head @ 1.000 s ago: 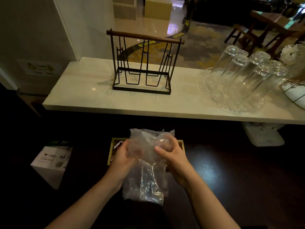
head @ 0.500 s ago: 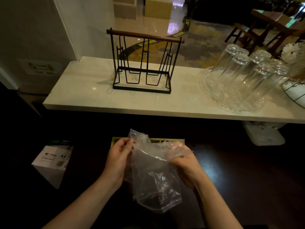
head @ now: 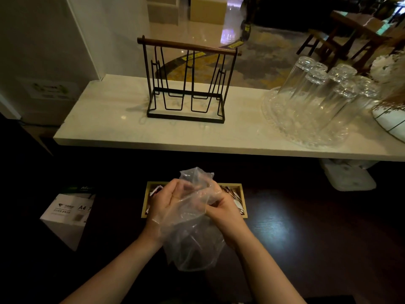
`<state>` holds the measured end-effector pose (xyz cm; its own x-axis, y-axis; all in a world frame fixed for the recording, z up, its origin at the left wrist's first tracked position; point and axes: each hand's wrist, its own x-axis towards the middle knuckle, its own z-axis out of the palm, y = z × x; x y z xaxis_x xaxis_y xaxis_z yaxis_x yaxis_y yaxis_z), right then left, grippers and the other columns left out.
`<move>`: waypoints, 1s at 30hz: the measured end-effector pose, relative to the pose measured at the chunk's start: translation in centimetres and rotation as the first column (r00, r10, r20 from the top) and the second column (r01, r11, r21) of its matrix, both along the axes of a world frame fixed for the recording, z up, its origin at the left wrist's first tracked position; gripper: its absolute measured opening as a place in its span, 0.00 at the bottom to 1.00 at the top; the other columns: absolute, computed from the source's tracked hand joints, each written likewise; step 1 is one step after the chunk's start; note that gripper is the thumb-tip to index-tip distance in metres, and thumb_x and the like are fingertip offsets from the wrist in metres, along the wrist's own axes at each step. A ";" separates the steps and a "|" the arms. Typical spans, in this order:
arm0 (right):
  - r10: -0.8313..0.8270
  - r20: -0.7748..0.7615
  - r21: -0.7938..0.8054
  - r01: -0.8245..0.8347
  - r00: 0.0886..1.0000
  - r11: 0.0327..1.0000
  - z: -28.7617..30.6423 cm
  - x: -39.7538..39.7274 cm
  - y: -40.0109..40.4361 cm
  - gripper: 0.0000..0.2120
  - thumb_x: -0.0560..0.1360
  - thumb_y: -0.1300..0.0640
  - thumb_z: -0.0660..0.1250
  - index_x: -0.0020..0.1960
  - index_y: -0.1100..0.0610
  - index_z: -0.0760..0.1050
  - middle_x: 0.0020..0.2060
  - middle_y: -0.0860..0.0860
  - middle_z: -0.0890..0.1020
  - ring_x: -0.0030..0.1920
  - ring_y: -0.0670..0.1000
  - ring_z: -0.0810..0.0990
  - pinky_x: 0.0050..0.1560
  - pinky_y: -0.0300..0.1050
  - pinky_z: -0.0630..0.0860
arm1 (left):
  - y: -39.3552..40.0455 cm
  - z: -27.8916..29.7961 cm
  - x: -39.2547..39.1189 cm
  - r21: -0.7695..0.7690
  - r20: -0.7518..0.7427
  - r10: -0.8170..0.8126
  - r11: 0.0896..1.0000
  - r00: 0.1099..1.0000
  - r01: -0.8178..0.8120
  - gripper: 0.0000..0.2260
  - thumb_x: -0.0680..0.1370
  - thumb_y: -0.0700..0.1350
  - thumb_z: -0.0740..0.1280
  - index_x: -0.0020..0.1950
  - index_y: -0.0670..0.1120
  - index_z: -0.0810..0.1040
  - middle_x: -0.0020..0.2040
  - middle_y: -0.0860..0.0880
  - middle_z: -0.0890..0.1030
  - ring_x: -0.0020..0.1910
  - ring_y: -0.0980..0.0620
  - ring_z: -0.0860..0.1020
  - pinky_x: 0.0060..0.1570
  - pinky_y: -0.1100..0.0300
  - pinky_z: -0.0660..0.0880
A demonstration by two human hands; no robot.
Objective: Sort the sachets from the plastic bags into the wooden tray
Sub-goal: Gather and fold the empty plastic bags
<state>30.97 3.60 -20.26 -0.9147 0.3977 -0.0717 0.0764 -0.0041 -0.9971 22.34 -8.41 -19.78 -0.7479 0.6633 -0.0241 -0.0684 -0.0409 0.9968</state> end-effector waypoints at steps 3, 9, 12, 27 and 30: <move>-0.022 -0.018 0.023 0.022 1.000 0.999 0.2 -0.3 -0.3 0.10 0.68 0.55 0.73 0.47 0.59 0.81 0.54 0.58 0.80 0.56 0.58 0.79 0.58 0.58 0.77 | -0.2 -0.4 -0.2 -0.152 -0.201 0.043 0.986 0.979 -0.075 0.10 0.69 0.43 0.73 0.42 0.56 0.75 0.38 0.50 0.80 0.40 0.63 0.80 0.39 0.71 0.74; -0.387 -0.001 -0.229 0.376 0.922 0.898 0.3 -0.2 0.2 0.04 0.69 0.54 0.73 0.38 0.53 0.79 0.31 0.47 0.80 0.34 0.48 0.76 0.38 0.44 0.74 | -1.0 -0.3 -0.6 -0.094 -0.338 0.328 0.921 0.882 -0.378 0.15 0.79 0.48 0.60 0.33 0.47 0.73 0.27 0.49 0.74 0.28 0.59 0.73 0.28 0.68 0.68; -0.423 0.036 -0.382 0.404 0.905 0.831 0.0 0.5 0.7 0.03 0.71 0.55 0.71 0.41 0.54 0.79 0.37 0.55 0.81 0.39 0.56 0.77 0.45 0.51 0.74 | -0.9 0.2 -0.4 -0.075 -0.143 0.395 0.910 0.907 -0.408 0.15 0.81 0.45 0.56 0.37 0.46 0.75 0.29 0.49 0.80 0.29 0.59 0.78 0.27 0.70 0.72; -0.382 0.069 -0.110 0.387 0.922 0.915 -0.1 -0.5 -0.2 0.04 0.76 0.56 0.66 0.44 0.48 0.74 0.37 0.47 0.78 0.37 0.46 0.75 0.40 0.46 0.71 | -1.1 0.7 1.3 -0.143 0.290 -0.040 0.986 0.956 0.085 0.23 0.71 0.58 0.70 0.65 0.58 0.71 0.60 0.54 0.80 0.57 0.55 0.80 0.53 0.55 0.78; -0.410 0.083 -0.170 0.418 0.908 0.892 0.1 -0.5 -0.2 0.07 0.78 0.55 0.65 0.54 0.49 0.72 0.36 0.48 0.79 0.36 0.47 0.77 0.36 0.44 0.74 | -1.2 0.2 1.2 -0.209 0.243 0.016 0.977 0.970 0.036 0.21 0.73 0.38 0.70 0.62 0.55 0.73 0.55 0.49 0.83 0.53 0.50 0.82 0.49 0.53 0.80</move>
